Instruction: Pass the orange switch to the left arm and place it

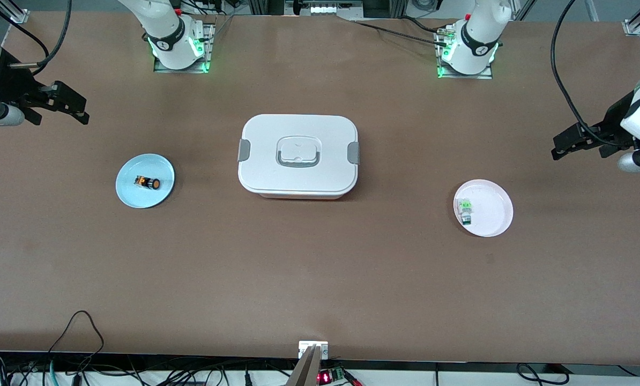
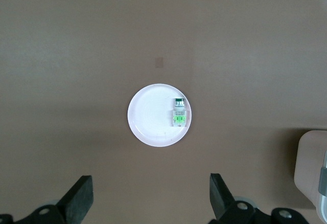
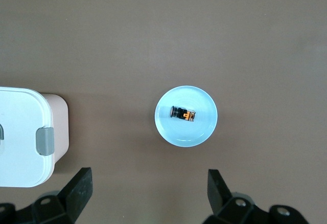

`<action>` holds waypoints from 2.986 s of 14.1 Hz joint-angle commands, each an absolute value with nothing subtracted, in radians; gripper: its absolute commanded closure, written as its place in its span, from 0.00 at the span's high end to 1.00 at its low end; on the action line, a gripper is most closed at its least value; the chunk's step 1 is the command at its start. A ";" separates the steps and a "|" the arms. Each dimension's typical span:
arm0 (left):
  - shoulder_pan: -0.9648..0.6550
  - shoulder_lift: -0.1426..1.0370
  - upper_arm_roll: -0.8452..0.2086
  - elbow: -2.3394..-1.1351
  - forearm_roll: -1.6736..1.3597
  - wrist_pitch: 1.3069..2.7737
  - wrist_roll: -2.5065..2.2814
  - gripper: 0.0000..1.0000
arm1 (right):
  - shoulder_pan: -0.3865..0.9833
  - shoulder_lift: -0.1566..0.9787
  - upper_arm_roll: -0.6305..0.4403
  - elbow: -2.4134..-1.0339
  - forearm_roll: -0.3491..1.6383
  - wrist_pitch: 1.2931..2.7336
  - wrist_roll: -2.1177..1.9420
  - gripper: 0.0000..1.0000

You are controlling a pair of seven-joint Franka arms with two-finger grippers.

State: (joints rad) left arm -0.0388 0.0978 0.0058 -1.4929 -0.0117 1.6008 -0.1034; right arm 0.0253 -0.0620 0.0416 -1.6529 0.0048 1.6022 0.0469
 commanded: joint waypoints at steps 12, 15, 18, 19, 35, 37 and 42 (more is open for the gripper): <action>-0.034 0.107 0.003 -1.465 -0.021 1.583 -0.110 1.00 | 0.020 -0.042 0.029 -1.640 -0.003 1.552 0.055 1.00; -0.035 0.107 0.003 -1.465 -0.021 1.582 -0.110 1.00 | 0.017 -0.026 0.025 -1.699 -0.003 1.554 0.055 1.00; -0.034 0.107 0.005 -1.465 -0.021 1.582 -0.110 1.00 | 0.015 0.029 -0.001 -1.759 -0.009 1.616 0.051 1.00; -0.034 0.107 0.005 -1.465 -0.021 1.582 -0.110 1.00 | 0.015 0.041 -0.014 -1.799 -0.014 1.679 0.045 1.00; -0.034 0.107 0.005 -1.465 -0.021 1.578 -0.110 1.00 | 0.015 0.348 -0.057 -2.143 -0.017 2.311 -0.066 1.00; -0.034 0.107 0.005 -1.465 -0.021 1.578 -0.110 1.00 | 0.015 0.376 -0.055 -2.146 -0.017 2.319 -0.066 1.00; -0.034 0.107 0.005 -1.465 -0.021 1.578 -0.110 1.00 | 0.015 0.410 -0.054 -2.148 -0.017 2.339 -0.078 1.00</action>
State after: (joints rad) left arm -0.0379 0.0982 0.0062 -1.4926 -0.0117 1.5986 -0.1063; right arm 0.0175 0.4149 -0.0576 -2.1386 -0.0116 2.3255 -0.0613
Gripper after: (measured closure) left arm 0.000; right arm 0.000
